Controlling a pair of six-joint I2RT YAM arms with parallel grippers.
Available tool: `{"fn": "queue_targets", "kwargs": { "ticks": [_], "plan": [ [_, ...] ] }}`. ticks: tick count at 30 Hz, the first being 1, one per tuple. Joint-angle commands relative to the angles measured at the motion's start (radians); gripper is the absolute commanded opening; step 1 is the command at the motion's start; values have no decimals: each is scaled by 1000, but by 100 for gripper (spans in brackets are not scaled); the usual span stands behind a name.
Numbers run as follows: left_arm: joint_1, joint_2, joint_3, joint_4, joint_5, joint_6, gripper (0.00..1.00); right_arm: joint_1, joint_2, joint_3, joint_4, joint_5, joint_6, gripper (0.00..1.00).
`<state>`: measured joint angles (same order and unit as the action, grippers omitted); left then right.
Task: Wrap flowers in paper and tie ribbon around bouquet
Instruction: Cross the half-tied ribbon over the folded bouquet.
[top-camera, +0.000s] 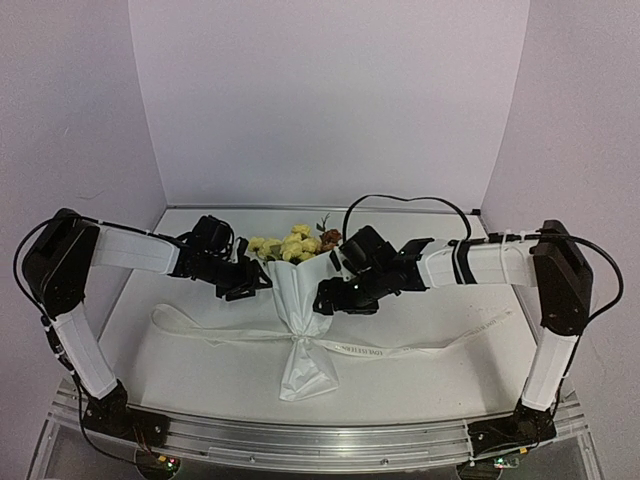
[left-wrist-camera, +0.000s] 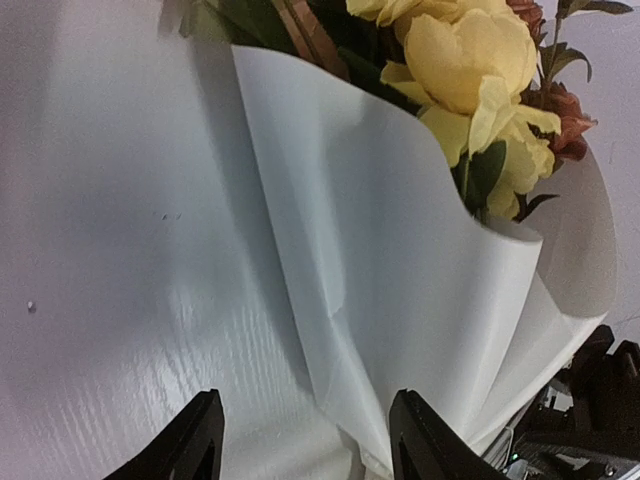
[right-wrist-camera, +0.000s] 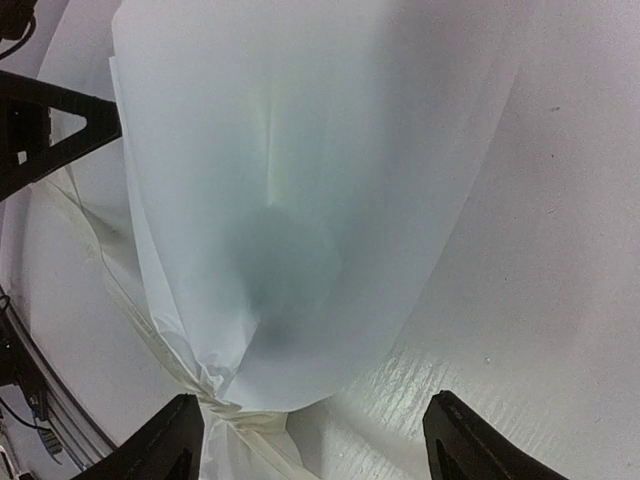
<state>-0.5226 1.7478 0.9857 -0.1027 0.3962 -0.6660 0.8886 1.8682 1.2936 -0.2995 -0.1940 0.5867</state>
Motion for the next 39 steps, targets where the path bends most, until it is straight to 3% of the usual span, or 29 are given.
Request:
{"fn": "queue_targets", "kwargs": {
  "ticks": [1,6,19,25,39],
  "plan": [
    [-16,78,81,64,4,-7,54,10,21,39,27,-10,19,76],
    [-58,119,88,96,17,-19,45,39,15,-28,87,4,64,70],
    [-167,111,44,171,43,-77,39,129,-77,-202,176,65,188,54],
    [-213,79,3,187,39,-109,37,180,-128,-274,208,92,248,53],
    [-223,-75,-32,97,-48,-95,45,252,-128,-245,225,91,308,53]
  ]
}}
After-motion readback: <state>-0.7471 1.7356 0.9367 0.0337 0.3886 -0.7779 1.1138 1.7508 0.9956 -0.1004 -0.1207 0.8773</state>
